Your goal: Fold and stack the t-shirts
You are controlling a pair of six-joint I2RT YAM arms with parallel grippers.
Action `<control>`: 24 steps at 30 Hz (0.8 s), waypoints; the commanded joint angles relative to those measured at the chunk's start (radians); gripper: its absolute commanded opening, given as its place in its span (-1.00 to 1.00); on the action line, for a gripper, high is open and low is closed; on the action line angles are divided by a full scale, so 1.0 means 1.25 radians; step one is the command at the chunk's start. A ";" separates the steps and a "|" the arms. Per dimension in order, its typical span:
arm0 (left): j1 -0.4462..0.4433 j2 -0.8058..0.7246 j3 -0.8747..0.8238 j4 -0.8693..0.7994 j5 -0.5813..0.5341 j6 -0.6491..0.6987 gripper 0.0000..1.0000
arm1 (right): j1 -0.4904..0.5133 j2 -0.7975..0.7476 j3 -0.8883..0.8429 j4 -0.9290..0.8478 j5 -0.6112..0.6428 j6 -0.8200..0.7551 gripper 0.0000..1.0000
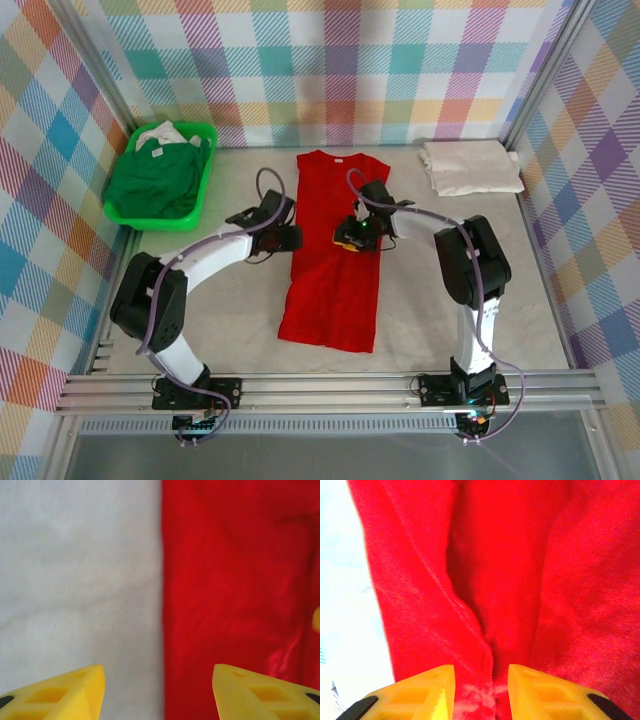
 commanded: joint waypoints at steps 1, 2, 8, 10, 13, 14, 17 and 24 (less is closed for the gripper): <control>-0.006 0.107 0.137 0.019 0.023 0.066 0.16 | -0.053 -0.057 0.014 -0.019 0.053 -0.017 -0.43; -0.006 0.145 0.175 0.022 0.027 0.072 0.14 | -0.063 -0.051 0.027 -0.038 0.067 -0.018 -0.50; 0.000 0.421 0.499 -0.087 0.027 0.087 0.06 | -0.115 0.038 0.115 -0.101 0.180 -0.025 -0.92; 0.005 0.489 0.572 -0.105 0.043 0.070 0.06 | -0.118 0.078 0.148 -0.106 0.204 -0.030 -0.94; 0.017 0.576 0.669 -0.140 0.054 0.033 0.05 | -0.119 0.140 0.207 -0.117 0.211 -0.036 -0.94; 0.022 0.603 0.698 -0.147 0.064 0.023 0.06 | -0.119 0.166 0.231 -0.123 0.208 -0.035 -0.94; 0.042 0.661 0.751 -0.139 0.094 -0.024 0.06 | -0.120 0.235 0.303 -0.130 0.186 -0.042 -0.94; 0.076 0.730 0.829 -0.094 0.089 -0.112 0.07 | -0.119 0.401 0.547 -0.196 0.154 -0.088 -0.96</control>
